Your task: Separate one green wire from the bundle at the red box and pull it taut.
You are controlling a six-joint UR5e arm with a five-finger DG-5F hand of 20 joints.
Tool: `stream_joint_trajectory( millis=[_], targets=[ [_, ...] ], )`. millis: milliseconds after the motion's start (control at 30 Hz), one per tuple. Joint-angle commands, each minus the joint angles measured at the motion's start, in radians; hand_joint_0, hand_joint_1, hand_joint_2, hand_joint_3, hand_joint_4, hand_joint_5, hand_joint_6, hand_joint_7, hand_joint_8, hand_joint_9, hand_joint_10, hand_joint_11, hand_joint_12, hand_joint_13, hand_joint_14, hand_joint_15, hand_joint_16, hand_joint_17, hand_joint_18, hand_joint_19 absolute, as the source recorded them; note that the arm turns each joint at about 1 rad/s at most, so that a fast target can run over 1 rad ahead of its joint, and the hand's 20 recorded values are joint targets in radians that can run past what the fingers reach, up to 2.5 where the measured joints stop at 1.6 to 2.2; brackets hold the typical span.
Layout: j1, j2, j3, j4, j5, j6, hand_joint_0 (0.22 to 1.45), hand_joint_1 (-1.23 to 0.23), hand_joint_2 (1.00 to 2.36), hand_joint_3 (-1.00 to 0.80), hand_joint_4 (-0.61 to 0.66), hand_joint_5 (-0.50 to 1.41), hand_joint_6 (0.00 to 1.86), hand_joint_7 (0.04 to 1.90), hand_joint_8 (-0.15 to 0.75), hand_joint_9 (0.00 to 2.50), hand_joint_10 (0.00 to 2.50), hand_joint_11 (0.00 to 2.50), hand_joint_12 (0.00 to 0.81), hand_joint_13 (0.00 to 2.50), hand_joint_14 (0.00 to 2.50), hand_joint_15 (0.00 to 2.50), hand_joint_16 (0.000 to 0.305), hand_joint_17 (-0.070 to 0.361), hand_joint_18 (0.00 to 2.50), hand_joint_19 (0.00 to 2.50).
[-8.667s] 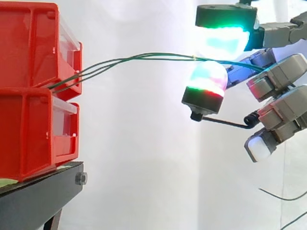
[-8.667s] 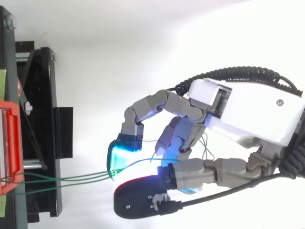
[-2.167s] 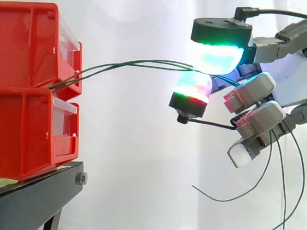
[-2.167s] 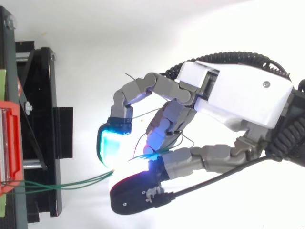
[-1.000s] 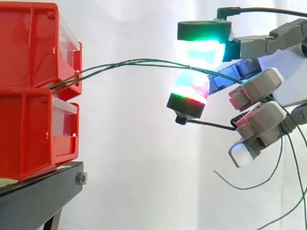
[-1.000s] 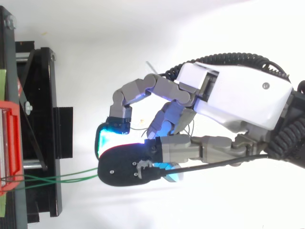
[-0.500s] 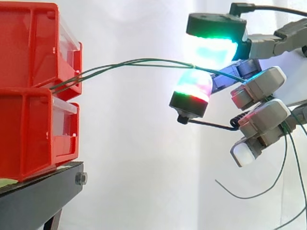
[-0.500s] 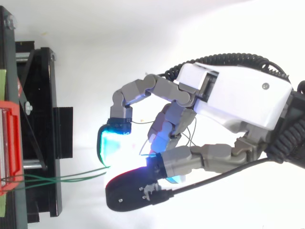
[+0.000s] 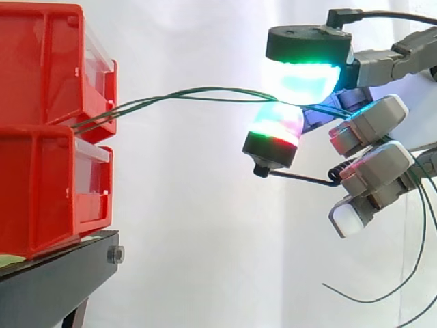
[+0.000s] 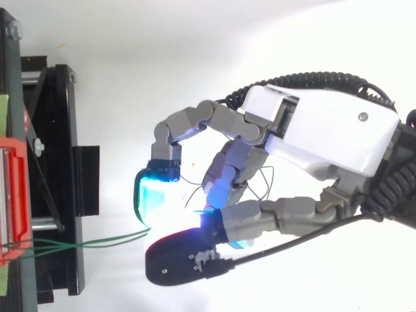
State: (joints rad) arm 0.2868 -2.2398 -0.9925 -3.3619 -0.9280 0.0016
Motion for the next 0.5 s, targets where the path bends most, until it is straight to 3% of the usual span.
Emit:
stream_joint_trajectory(
  millis=[0, 267, 467],
  targets=[
    [0.000, 0.000, 0.000, -0.001, 0.000, 0.000, 0.58, -0.52, 1.01, -0.30, 0.07, -0.12, 0.90, 1.07, 0.271, 1.55, 0.01, 1.40, 0.372, 1.40, 0.02, 1.22, 0.055, 0.124, 0.81, 0.66],
    [0.002, 0.000, 0.003, -0.002, 0.000, 0.006, 0.59, -0.40, 1.01, -0.33, 0.08, -0.12, 0.88, 1.15, 0.233, 1.57, 0.02, 1.42, 0.335, 1.38, 0.03, 1.25, 0.050, 0.113, 0.77, 0.70],
    [0.000, 0.000, 0.003, -0.004, 0.000, 0.009, 0.51, -0.36, 1.00, -0.50, 0.07, -0.11, 0.88, 1.11, 0.252, 1.59, 0.02, 1.40, 0.363, 1.40, 0.02, 1.23, 0.054, 0.122, 0.81, 0.67]
  ],
)
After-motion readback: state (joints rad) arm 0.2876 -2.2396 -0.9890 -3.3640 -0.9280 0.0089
